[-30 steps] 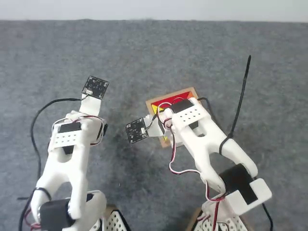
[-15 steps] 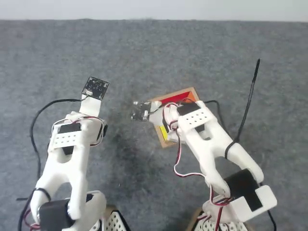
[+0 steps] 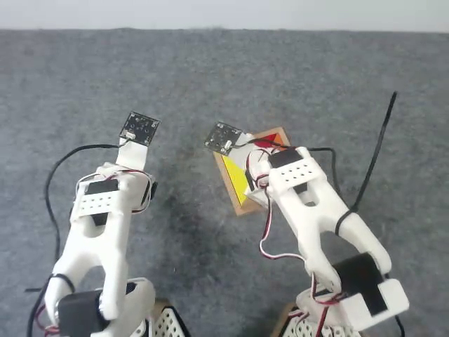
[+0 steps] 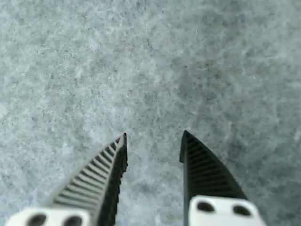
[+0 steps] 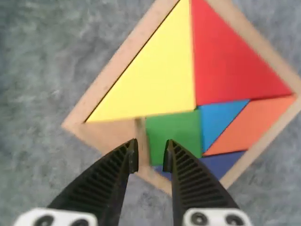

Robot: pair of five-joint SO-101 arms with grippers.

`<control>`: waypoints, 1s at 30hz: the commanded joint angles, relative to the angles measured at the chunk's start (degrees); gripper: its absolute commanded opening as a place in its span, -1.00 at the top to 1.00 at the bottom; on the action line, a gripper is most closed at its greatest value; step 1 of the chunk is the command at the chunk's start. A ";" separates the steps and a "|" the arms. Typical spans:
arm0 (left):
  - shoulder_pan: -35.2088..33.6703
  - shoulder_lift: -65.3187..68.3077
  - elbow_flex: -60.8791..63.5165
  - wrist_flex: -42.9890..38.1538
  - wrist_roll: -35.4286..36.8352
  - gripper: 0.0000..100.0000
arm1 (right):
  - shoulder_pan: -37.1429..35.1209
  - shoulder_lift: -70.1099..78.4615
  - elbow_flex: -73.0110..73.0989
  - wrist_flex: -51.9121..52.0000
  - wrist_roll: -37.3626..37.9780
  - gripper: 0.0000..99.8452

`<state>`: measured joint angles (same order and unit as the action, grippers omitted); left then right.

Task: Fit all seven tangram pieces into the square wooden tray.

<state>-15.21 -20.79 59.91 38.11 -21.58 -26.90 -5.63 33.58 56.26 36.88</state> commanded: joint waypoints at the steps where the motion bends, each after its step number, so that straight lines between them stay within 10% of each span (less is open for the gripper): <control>1: -0.53 -1.14 -0.48 -0.97 -0.70 0.65 | -1.27 -4.79 -0.70 4.00 -1.41 0.87; 15: -0.53 -1.14 -0.40 -0.97 -0.70 0.65 | -0.66 5.49 2.02 -6.73 -7.21 0.88; 30: -0.53 -1.14 -0.40 -0.97 -0.70 0.65 | 3.65 -20.18 2.73 -0.48 -7.56 0.87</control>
<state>-15.21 -20.79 59.91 38.11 -21.58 -26.29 -18.46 36.75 55.30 30.11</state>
